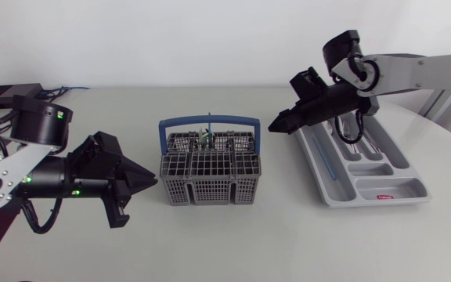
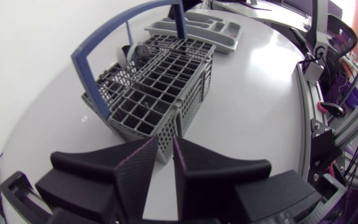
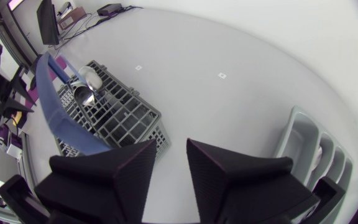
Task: Unload the cutlery basket into the drawer organizer.
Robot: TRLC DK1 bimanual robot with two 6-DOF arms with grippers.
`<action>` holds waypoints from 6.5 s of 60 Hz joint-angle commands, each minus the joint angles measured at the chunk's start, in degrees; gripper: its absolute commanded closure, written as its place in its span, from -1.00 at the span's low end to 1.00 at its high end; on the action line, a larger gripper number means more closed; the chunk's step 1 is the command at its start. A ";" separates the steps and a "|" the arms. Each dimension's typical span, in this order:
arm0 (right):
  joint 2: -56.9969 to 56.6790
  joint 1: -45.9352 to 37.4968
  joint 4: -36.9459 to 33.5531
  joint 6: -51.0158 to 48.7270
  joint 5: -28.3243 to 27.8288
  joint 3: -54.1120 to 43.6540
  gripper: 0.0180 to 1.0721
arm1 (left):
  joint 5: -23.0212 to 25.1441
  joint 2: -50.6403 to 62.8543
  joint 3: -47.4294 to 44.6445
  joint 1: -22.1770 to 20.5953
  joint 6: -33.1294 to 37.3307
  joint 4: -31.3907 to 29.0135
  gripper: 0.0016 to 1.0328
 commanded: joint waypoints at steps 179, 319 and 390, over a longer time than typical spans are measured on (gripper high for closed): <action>21.18 2.20 7.06 11.28 -5.27 16.10 0.89 | 4.06 1.25 -2.54 -1.95 14.18 -8.94 0.64; -24.35 7.83 14.88 5.83 9.75 -28.81 -0.11 | 2.74 20.85 8.79 11.84 7.50 11.10 0.33; -20.66 30.07 24.11 5.39 24.08 -23.45 -0.65 | 2.83 1.43 -4.04 11.32 5.92 4.33 0.14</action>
